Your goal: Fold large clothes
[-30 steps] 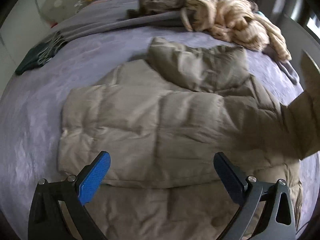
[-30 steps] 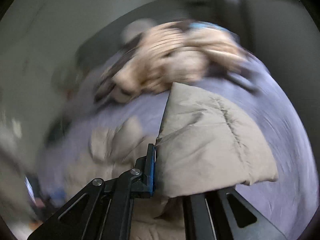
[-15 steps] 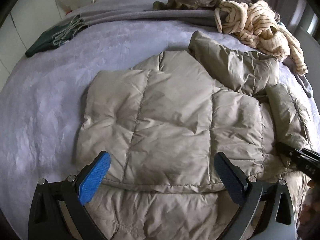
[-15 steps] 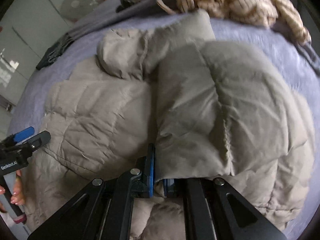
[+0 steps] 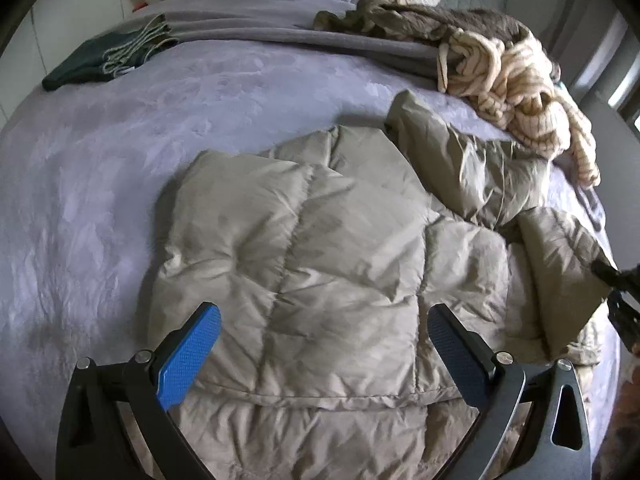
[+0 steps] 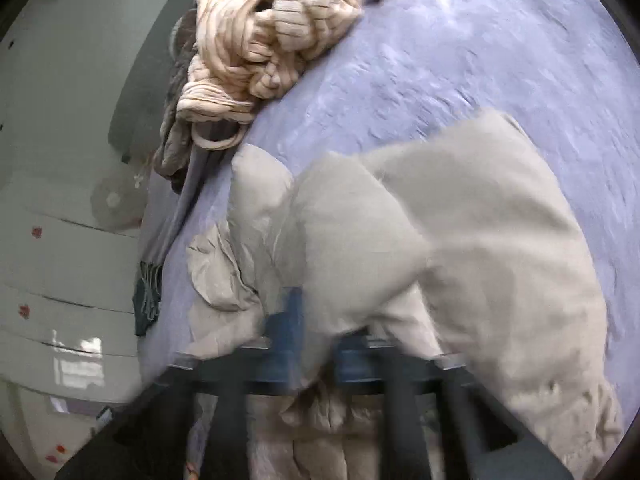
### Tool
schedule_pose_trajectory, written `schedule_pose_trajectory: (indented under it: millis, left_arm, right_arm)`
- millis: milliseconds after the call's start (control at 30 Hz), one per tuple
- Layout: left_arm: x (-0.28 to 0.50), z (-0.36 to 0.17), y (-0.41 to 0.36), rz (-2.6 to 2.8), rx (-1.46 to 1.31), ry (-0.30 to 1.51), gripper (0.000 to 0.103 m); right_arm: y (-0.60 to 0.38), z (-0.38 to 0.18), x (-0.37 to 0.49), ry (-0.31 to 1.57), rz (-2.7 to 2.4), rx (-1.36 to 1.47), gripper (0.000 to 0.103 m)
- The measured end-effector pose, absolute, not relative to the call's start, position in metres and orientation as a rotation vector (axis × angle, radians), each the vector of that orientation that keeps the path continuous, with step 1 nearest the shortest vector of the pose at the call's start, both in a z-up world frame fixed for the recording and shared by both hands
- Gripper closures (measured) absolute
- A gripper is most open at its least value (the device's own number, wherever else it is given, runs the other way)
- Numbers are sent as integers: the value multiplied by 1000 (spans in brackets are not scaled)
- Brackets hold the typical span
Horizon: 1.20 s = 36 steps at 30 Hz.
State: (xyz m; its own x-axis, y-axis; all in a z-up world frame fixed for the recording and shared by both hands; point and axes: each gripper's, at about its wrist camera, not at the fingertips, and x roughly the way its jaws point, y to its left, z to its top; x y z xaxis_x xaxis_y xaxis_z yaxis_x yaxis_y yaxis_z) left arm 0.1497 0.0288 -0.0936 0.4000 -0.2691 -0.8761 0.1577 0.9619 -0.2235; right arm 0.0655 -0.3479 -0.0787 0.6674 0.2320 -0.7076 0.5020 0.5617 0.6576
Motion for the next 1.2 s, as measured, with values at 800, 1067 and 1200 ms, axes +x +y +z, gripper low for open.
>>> schedule_pose_trajectory:
  millis: [800,1067,1200]
  left_arm:
    - [175,-124,-17,-625,-410,1300,59]
    - [159,-111,-28,-578,-264,1243,92]
    - [152,-126,-14,-518,-168,1260,92]
  right_arm:
    - [-270,-108,9,1185,-81,676,37]
    - [-390,-139,-50,932,-322,1228,95]
    - [-387,-126,-34,942,-241,1085,95]
